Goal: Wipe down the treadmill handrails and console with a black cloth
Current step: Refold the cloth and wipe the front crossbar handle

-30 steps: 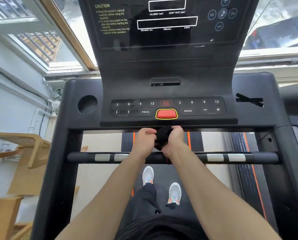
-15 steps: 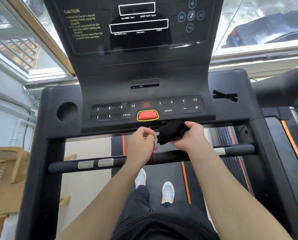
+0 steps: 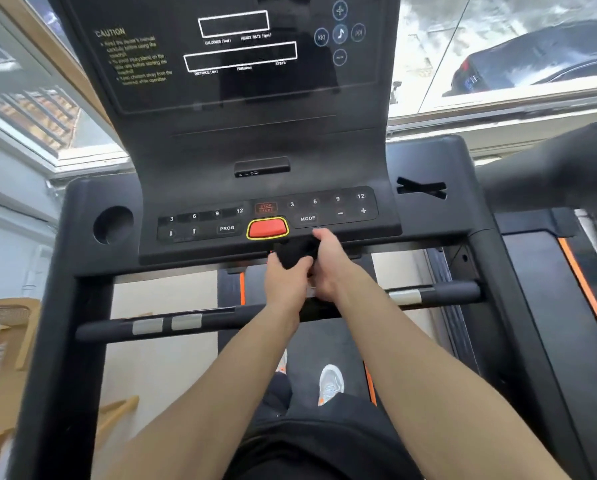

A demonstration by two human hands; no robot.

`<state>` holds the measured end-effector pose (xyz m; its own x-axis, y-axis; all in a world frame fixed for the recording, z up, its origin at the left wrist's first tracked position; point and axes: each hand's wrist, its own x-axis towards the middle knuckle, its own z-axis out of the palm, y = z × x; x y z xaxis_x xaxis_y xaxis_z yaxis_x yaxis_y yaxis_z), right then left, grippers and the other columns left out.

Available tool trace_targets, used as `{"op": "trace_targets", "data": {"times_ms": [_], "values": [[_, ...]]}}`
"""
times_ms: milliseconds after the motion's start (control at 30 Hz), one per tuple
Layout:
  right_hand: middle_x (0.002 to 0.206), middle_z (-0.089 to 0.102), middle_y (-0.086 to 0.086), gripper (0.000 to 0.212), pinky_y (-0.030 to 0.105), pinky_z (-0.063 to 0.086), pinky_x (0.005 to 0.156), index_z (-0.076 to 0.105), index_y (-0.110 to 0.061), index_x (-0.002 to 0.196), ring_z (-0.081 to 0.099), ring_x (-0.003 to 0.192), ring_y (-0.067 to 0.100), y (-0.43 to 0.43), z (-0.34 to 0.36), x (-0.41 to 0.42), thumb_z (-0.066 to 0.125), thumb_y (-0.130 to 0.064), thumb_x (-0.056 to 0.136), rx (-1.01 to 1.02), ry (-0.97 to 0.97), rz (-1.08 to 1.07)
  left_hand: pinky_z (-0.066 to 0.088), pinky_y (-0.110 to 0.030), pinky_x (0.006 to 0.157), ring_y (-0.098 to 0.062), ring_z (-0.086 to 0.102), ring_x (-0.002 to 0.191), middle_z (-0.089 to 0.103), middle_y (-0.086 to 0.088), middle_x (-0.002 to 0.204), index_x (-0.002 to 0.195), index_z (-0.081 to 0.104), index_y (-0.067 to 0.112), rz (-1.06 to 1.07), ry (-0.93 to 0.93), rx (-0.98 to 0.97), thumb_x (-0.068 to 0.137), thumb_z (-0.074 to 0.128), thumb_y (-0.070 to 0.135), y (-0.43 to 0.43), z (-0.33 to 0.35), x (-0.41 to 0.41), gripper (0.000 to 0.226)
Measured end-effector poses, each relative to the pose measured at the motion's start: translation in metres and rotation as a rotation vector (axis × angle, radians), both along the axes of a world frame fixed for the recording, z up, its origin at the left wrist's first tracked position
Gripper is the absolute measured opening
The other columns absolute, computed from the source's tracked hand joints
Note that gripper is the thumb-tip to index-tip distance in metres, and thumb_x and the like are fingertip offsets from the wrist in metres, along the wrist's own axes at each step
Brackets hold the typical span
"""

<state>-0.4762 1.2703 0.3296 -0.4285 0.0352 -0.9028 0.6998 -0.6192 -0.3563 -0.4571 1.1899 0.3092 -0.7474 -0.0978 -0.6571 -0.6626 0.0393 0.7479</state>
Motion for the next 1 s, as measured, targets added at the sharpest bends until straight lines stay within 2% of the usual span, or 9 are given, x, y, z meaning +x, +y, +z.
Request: {"op": "trace_targets", "data": {"times_ms": [67,267,367,433,500,600,767,900,1000], "values": [[0.12,0.071,0.016,0.058,0.041,0.052,0.089,0.065,-0.008,0.125,0.067,0.11,0.035,0.005,0.004,0.005,0.05,-0.052,0.09,-0.07,0.032,-0.034,0.059,-0.039,0.084,-0.02,0.07,0.097,0.073,-0.001,0.107,0.118,0.061,0.02,0.057,0.029,0.006,0.087,0.071,0.017,-0.001,0.001,0.0,0.033],[0.129,0.056,0.031,0.062,0.058,0.042,0.107,0.051,0.004,0.129,0.057,0.119,0.048,0.085,0.009,0.031,0.052,-0.045,0.091,-0.312,0.157,-0.549,0.059,-0.028,0.056,-0.025,0.071,0.071,0.069,-0.017,0.104,0.095,0.057,0.01,0.208,-0.085,0.094,0.098,0.059,0.012,0.039,-0.004,-0.002,0.004],[0.153,0.031,0.033,0.082,0.06,0.032,0.113,0.025,0.002,0.152,0.039,0.137,0.052,0.12,0.013,0.037,0.051,-0.045,0.091,-0.376,0.198,-0.638,0.058,-0.025,0.05,-0.025,0.071,0.068,0.069,-0.022,0.112,0.113,0.059,0.0,0.28,-0.123,0.168,0.101,0.055,0.012,0.065,-0.012,0.007,0.017],[0.156,0.03,0.026,0.081,0.054,0.033,0.114,0.024,-0.002,0.154,0.038,0.14,0.045,0.119,0.011,0.036,0.051,-0.046,0.092,-0.302,0.186,-0.617,0.06,-0.026,0.054,-0.026,0.071,0.074,0.069,-0.022,0.116,0.123,0.057,-0.001,0.301,-0.167,0.276,0.102,0.052,0.011,0.079,-0.01,0.01,0.025],[0.147,0.047,0.021,0.072,0.044,0.042,0.109,0.041,-0.002,0.146,0.05,0.132,0.036,0.102,0.013,0.032,0.052,-0.046,0.091,-0.215,0.166,-0.548,0.062,-0.029,0.063,-0.026,0.071,0.076,0.069,-0.023,0.114,0.124,0.057,-0.002,0.329,-0.184,0.313,0.101,0.052,0.008,0.087,-0.006,0.007,0.026],[0.11,0.07,0.012,0.05,0.034,0.054,0.079,0.064,-0.006,0.122,0.068,0.099,0.03,0.074,0.016,0.023,0.055,-0.043,0.089,-0.145,0.145,-0.453,0.061,-0.039,0.077,-0.029,0.069,0.079,0.069,-0.022,0.111,0.112,0.062,-0.002,0.37,-0.142,0.262,0.099,0.052,0.002,0.08,-0.004,-0.004,0.017],[0.093,0.069,0.015,0.029,0.036,0.055,0.07,0.066,-0.003,0.102,0.067,0.083,0.03,0.055,0.001,0.028,0.058,-0.028,0.089,-0.167,0.146,-0.301,0.055,-0.047,0.095,-0.032,0.066,0.094,0.068,-0.011,0.092,0.107,0.062,0.003,0.3,-0.123,0.035,0.099,0.055,0.012,0.063,-0.016,-0.007,0.014],[0.087,0.063,0.017,0.012,0.041,0.054,0.07,0.058,0.002,0.098,0.063,0.077,0.032,0.075,-0.005,0.034,0.055,-0.008,0.093,-0.117,0.16,-0.403,0.056,-0.041,0.088,-0.028,0.064,0.082,0.066,-0.012,0.097,0.102,0.053,0.008,0.213,-0.129,-0.024,0.099,0.057,0.02,0.093,-0.016,0.0,0.014],[0.09,0.062,0.02,0.005,0.041,0.055,0.068,0.058,0.003,0.095,0.062,0.078,0.033,0.113,-0.01,0.042,0.054,0.001,0.091,0.001,0.166,-0.515,0.056,-0.035,0.069,-0.025,0.063,0.074,0.065,-0.016,0.102,0.106,0.053,0.007,0.134,-0.204,0.125,0.101,0.055,0.017,0.136,-0.014,0.002,0.012]]}}
